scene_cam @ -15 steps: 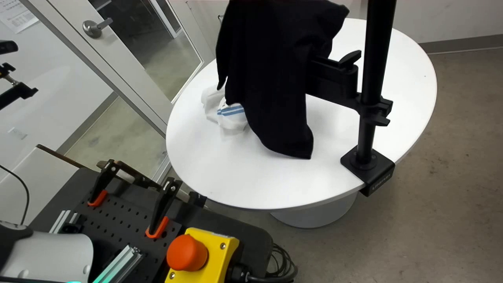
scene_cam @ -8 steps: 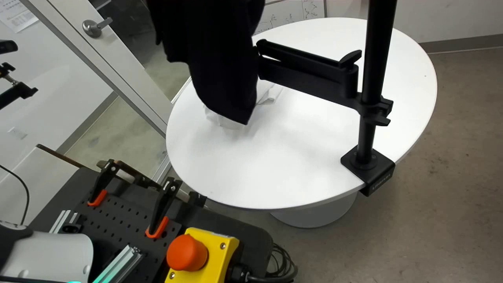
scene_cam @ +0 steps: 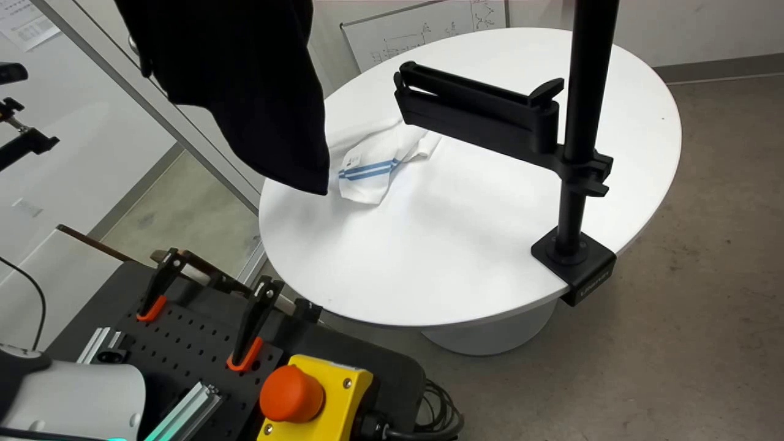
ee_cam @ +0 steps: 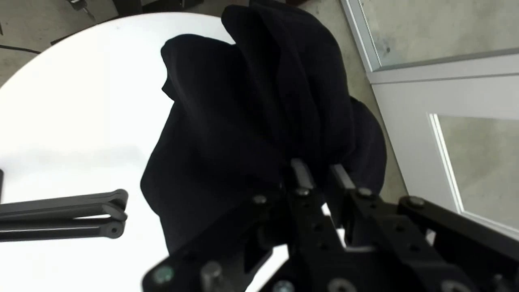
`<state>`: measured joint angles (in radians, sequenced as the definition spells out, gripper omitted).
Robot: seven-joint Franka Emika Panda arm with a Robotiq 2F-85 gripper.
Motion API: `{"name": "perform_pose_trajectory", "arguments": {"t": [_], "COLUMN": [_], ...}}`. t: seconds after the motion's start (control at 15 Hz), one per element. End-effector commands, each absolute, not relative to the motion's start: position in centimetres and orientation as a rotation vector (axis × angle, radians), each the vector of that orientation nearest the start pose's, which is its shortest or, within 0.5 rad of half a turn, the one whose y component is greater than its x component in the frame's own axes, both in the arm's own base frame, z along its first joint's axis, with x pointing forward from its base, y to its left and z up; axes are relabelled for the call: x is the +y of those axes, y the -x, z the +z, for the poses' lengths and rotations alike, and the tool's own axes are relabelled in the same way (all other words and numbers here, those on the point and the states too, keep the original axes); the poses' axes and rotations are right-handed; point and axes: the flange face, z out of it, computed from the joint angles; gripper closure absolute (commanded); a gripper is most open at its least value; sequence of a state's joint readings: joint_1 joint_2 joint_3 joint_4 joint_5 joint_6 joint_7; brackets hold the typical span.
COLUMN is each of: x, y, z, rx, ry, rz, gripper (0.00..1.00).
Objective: Put the black towel and put it on top of the white towel
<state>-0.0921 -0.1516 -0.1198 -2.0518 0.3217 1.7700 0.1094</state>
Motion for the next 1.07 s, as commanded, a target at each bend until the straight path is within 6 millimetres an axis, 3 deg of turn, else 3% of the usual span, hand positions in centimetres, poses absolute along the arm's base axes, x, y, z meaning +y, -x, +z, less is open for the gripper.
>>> {"name": "perform_pose_trajectory", "arguments": {"t": [0.0, 0.33, 0.6, 1.0], "x": [-4.8, -1.0, -0.1, 0.9], "y": [-48.9, -47.7, -46.6, -46.1], "z": [47.9, 43.9, 40.4, 36.9], "rx": [0.307, -0.022, -0.281, -0.690], "ry": [2.765, 2.818, 2.847, 2.827], "rz": [0.291, 0.479, 0.638, 0.805], "gripper": [0.96, 0.96, 0.96, 0.96]}}
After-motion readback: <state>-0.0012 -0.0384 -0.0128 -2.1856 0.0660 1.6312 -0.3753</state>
